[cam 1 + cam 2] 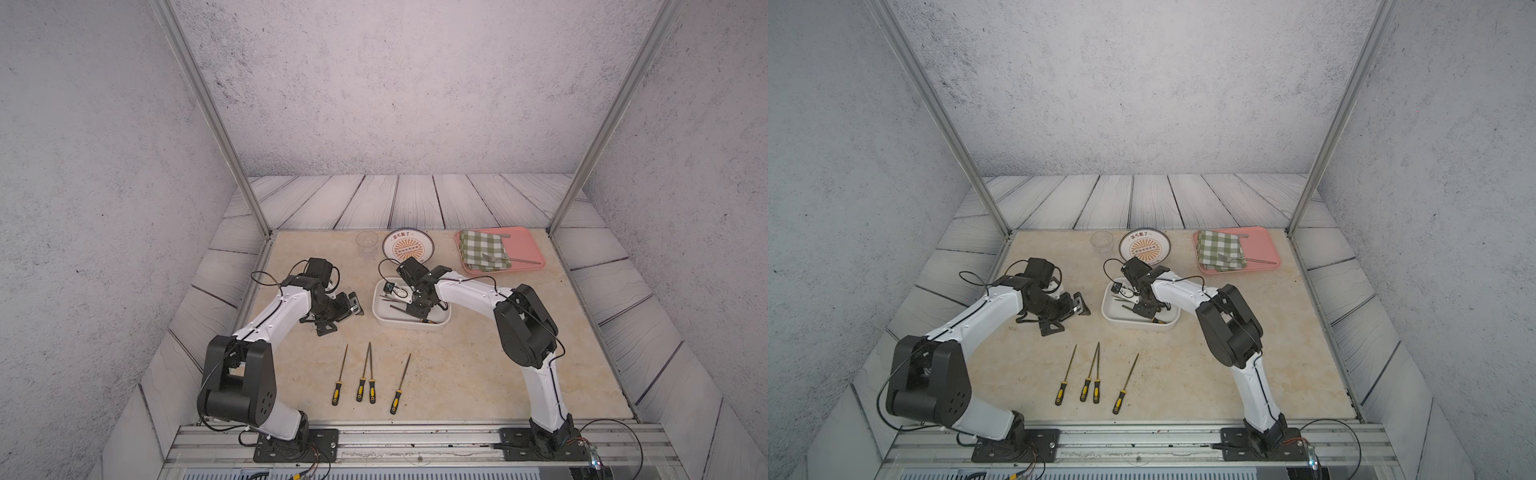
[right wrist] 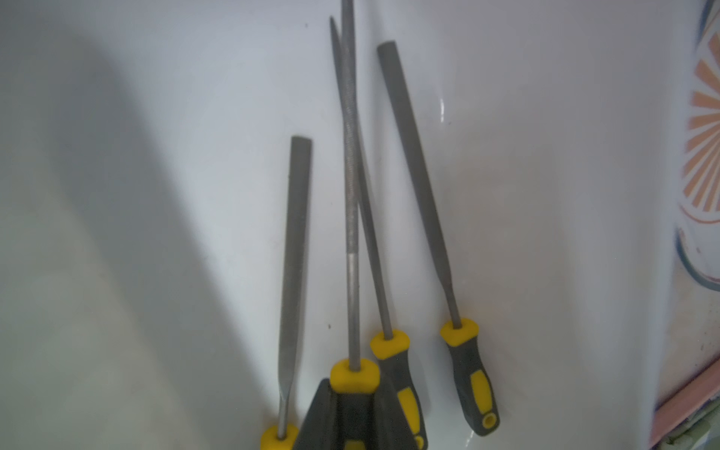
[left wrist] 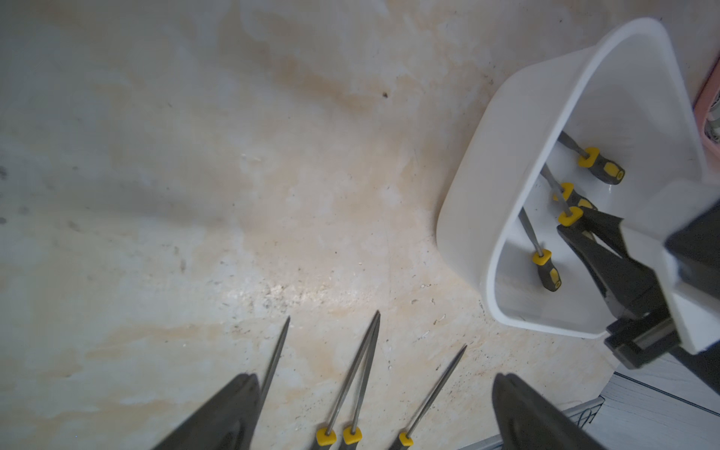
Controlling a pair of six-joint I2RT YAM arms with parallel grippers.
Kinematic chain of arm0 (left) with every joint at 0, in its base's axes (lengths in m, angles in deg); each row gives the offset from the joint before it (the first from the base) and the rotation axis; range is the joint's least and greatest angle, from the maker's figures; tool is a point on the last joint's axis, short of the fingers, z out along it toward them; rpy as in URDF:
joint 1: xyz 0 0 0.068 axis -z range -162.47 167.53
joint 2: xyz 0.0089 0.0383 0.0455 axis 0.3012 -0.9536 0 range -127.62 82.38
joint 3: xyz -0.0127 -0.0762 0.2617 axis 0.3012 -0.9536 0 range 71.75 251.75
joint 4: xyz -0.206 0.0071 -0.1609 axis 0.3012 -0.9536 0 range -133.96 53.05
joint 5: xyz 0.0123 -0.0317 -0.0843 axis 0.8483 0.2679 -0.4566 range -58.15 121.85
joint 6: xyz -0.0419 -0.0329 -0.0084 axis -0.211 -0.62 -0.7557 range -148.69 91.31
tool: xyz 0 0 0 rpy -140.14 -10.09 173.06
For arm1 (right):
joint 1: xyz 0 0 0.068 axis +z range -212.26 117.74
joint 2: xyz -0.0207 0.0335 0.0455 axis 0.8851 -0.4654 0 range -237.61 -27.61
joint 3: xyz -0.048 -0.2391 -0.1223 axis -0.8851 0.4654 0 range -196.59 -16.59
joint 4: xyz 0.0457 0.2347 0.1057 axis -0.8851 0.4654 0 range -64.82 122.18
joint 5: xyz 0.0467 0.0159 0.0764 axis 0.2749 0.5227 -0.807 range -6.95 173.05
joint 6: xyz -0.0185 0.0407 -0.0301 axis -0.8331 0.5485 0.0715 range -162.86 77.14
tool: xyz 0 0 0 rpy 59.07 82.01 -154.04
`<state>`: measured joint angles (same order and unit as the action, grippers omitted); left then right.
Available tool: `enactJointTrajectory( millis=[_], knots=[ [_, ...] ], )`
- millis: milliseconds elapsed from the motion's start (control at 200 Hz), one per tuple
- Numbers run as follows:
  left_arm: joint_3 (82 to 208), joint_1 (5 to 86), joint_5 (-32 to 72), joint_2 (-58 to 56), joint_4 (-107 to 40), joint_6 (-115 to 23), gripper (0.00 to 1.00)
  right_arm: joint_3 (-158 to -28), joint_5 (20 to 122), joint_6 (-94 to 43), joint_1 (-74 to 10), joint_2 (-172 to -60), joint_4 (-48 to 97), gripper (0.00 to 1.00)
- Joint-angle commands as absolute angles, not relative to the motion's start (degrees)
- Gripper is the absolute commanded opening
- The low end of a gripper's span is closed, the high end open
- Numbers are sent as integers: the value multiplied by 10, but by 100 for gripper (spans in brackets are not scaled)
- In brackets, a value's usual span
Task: Put the file tool into the storage box
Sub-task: Place the file tool in the storage box.
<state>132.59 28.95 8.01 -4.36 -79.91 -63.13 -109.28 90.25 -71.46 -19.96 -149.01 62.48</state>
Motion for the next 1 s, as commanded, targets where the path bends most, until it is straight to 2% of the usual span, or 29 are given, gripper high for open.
enactJointTrajectory(
  millis=[0,661,756,911,996],
  knots=[
    [1334,293,76,-47,-802,-625,99,-1080,910,-721,-201,-1492,612,13],
    [1330,306,78,-60,-801,-626,99,-1043,949,-731,-214,-1490,569,14],
    [1329,306,77,-63,-800,-625,99,-1047,954,-734,-216,-1493,569,18],
    [1329,307,77,-62,-802,-623,99,-1054,962,-732,-217,-1493,573,33],
    [1329,307,77,-61,-802,-622,99,-1058,966,-730,-217,-1490,577,37]
  ],
)
